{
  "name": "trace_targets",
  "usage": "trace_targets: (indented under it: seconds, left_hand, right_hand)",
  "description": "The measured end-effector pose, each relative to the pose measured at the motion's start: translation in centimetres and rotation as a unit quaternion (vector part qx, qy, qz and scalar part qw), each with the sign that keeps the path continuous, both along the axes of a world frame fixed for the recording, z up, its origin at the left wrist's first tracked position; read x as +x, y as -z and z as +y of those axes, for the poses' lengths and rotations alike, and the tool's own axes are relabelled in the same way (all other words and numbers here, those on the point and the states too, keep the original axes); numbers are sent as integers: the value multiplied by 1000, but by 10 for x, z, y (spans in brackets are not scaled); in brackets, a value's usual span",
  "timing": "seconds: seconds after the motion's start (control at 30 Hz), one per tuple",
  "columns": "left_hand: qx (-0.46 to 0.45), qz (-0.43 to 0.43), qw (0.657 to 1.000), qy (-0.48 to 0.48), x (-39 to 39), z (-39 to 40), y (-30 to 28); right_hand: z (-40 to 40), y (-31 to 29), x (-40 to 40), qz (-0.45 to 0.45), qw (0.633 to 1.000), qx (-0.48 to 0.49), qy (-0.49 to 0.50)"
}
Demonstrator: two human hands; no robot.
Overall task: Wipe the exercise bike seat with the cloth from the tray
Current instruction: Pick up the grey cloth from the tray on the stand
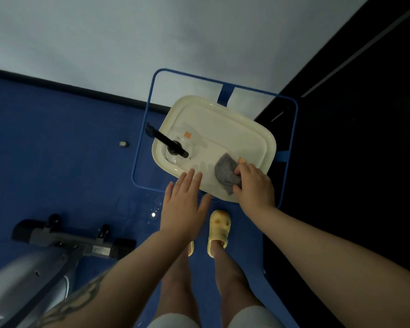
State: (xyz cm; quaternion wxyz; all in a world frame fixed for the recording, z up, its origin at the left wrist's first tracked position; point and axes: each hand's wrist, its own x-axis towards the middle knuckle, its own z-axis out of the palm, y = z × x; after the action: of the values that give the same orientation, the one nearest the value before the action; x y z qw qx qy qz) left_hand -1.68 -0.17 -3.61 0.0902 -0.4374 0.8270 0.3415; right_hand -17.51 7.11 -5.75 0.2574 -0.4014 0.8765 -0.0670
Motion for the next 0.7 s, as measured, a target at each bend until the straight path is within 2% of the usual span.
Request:
trace_targets:
  seconds: [0.13, 0.37, 0.53, 0.7]
  left_hand:
    - [-7, 25, 999, -42, 12, -9, -34]
    - [-35, 60, 995, -73, 56, -29, -123]
    - [-114, 55, 989, -80, 93, -44, -190]
    - [-210, 45, 967, -135, 135, -34, -247]
  right_hand:
    - [-1, -39, 1, -23, 999, -25, -30]
    - [-21, -143, 10, -74, 978, -144, -129]
    - [-36, -219, 28, -21, 946, -248, -210]
    - [-46, -278, 57, 11, 900, -322, -294]
